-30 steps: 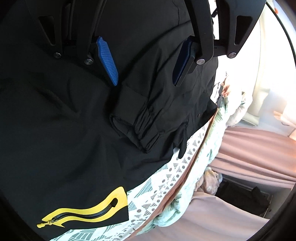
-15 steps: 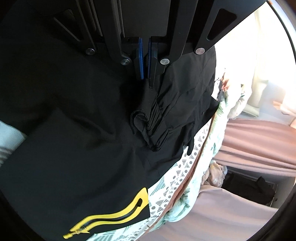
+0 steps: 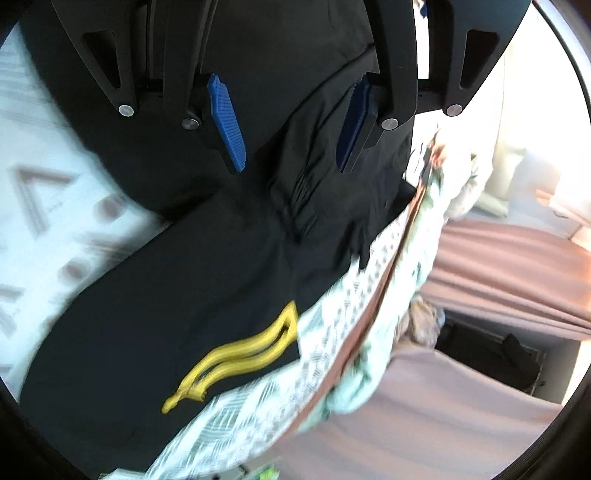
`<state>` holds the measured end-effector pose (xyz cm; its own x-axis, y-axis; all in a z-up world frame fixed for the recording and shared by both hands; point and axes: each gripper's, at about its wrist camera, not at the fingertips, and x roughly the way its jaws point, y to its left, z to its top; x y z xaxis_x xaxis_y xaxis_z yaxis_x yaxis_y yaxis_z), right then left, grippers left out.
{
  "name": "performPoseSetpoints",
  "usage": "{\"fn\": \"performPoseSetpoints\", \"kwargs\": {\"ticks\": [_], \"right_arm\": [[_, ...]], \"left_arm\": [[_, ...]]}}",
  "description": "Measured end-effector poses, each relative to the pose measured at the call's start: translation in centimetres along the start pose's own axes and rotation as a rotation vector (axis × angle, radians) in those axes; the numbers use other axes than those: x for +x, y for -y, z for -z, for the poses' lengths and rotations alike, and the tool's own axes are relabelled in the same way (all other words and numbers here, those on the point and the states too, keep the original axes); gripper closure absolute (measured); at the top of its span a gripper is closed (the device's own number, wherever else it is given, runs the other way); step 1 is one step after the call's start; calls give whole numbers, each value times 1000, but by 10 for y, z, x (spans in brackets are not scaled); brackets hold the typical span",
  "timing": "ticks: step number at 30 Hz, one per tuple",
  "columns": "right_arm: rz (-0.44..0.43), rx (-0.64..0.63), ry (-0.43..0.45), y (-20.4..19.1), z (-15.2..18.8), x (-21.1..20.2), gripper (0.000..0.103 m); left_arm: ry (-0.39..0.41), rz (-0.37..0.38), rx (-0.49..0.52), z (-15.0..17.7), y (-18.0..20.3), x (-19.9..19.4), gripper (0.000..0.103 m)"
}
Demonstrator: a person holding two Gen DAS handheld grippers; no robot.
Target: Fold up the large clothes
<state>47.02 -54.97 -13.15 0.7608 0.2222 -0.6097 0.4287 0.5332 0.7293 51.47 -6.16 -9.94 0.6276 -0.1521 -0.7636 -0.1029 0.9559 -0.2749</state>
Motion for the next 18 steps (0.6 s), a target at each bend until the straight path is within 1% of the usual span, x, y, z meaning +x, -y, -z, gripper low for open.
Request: {"fn": "performPoseSetpoints", "kwargs": {"ticks": [4, 8, 11, 13, 15, 18], "right_arm": [[59, 26, 65, 26, -13, -26, 51], [99, 78, 114, 55, -30, -40, 51], [101, 109, 137, 70, -44, -41, 51], [76, 113, 145, 78, -51, -38, 51], [68, 115, 144, 86, -59, -35, 51], [79, 120, 127, 100, -64, -33, 51]], "left_arm": [[-4, 24, 8, 8, 21, -1, 6], [1, 48, 22, 12, 31, 1, 6], [16, 48, 38, 15, 33, 5, 6], [-1, 54, 41, 15, 33, 9, 6], [-14, 69, 40, 15, 30, 10, 6], [-13, 70, 41, 19, 24, 9, 6]]}}
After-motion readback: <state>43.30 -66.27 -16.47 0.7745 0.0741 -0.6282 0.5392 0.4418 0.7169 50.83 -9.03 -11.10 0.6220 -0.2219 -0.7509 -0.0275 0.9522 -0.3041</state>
